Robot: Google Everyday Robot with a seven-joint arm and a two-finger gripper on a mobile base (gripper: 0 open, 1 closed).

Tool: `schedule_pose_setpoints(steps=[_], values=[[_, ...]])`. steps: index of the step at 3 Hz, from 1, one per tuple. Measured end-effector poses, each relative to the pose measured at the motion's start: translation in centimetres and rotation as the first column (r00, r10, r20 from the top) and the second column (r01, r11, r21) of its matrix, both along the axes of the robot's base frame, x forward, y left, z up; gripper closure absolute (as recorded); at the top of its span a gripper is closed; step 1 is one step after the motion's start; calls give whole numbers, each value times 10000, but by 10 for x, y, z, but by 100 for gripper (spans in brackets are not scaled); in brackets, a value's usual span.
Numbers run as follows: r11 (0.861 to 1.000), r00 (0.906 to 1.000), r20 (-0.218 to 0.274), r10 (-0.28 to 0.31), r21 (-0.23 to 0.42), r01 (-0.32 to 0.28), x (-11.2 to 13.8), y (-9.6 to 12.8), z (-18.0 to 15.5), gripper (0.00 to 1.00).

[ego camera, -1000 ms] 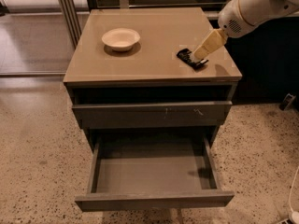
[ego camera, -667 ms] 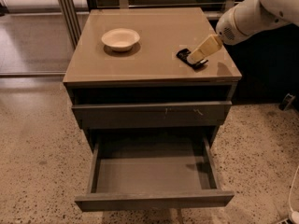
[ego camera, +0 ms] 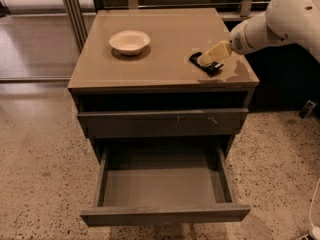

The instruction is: Place rxbar chocolate into middle drawer

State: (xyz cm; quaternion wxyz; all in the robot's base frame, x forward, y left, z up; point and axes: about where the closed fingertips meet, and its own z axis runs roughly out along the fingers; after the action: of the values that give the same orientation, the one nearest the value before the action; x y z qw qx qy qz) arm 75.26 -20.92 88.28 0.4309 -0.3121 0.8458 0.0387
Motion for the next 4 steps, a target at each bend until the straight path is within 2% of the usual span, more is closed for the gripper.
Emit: schedule_pose_setpoints(steps=[1, 2, 4], values=[[9976, 9986, -295, -443, 525, 459, 19, -2, -17, 0], [9929, 9944, -803, -692, 912, 764, 31, 0, -32, 0], [9890, 9844, -1626, -672, 1197, 873, 40, 7, -53, 0]])
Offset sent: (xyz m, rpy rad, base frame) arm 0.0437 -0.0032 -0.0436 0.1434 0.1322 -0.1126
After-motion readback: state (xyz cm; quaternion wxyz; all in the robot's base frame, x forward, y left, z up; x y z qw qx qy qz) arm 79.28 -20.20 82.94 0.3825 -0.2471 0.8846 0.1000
